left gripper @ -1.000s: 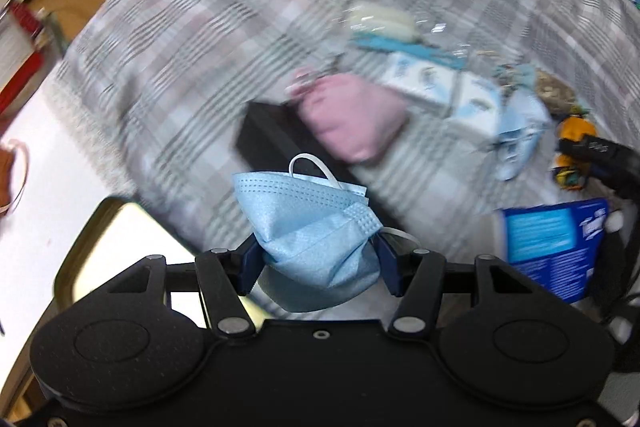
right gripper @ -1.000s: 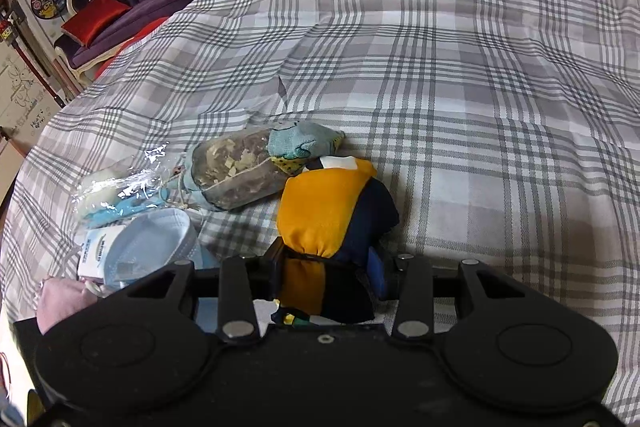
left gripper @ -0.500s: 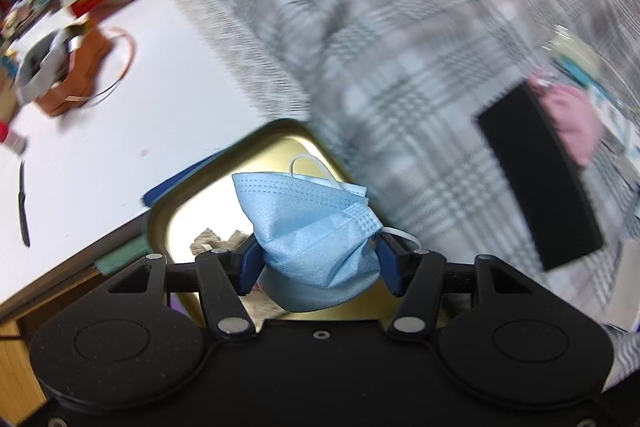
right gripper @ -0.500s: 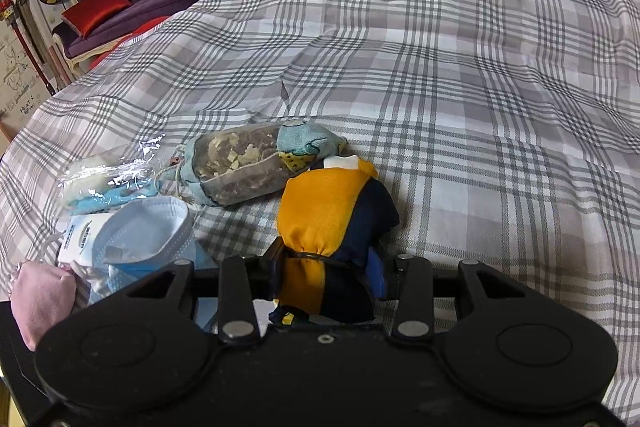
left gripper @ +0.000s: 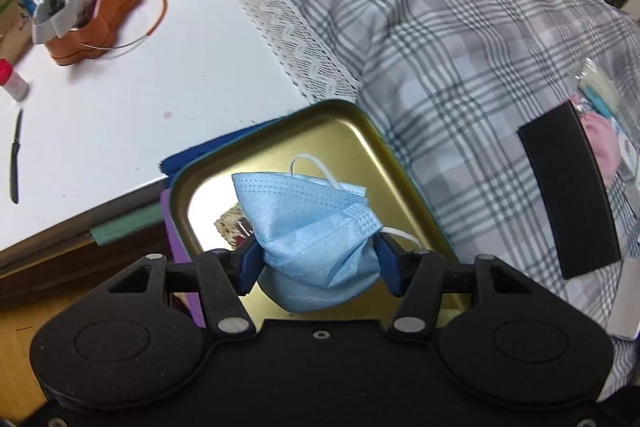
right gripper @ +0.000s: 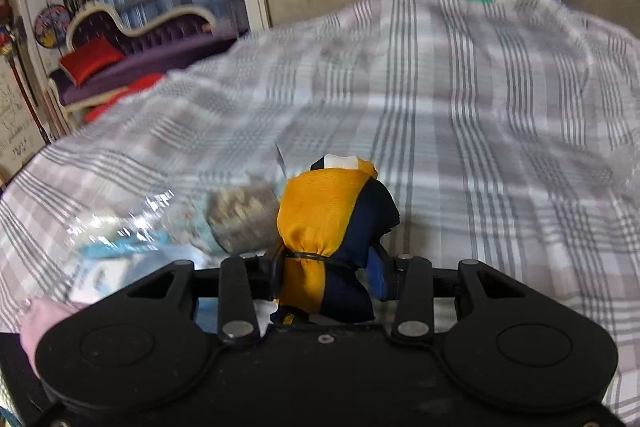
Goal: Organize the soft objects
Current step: 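Carry the mask and plush over the gold tray and release both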
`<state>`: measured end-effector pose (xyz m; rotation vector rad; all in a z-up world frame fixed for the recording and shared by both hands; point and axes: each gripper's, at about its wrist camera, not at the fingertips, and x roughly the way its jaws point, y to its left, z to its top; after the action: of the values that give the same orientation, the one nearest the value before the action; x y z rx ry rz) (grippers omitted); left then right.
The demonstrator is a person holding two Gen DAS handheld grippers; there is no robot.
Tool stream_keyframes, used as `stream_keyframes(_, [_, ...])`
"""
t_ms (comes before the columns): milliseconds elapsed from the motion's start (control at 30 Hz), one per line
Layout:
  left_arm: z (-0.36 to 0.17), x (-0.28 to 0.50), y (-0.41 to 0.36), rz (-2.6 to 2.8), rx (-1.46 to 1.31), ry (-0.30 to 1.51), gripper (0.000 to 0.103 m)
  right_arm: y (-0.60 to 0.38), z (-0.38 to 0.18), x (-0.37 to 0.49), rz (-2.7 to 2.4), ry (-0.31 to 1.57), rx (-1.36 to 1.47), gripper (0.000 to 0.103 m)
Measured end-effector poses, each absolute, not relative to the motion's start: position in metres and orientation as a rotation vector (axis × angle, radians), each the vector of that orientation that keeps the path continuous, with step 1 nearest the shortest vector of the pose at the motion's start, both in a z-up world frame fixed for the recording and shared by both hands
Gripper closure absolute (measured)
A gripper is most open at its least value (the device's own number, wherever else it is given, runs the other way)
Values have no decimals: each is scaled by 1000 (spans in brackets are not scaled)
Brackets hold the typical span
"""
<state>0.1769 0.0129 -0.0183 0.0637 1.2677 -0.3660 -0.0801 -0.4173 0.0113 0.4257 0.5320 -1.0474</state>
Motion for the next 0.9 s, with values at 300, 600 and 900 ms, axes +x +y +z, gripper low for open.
stream_keyframes(300, [-34, 167, -7, -435, 123, 1341, 48, -332, 74, -66, -726, 511, 469, 63])
stream_keyframes(600, [-41, 171, -6, -401, 130, 1359, 48, -212, 36, -15, -277, 898, 435, 63])
stream_keyframes(900, [-41, 176, -1, -381, 87, 1364, 48, -135, -18, 15, -102, 1104, 394, 63])
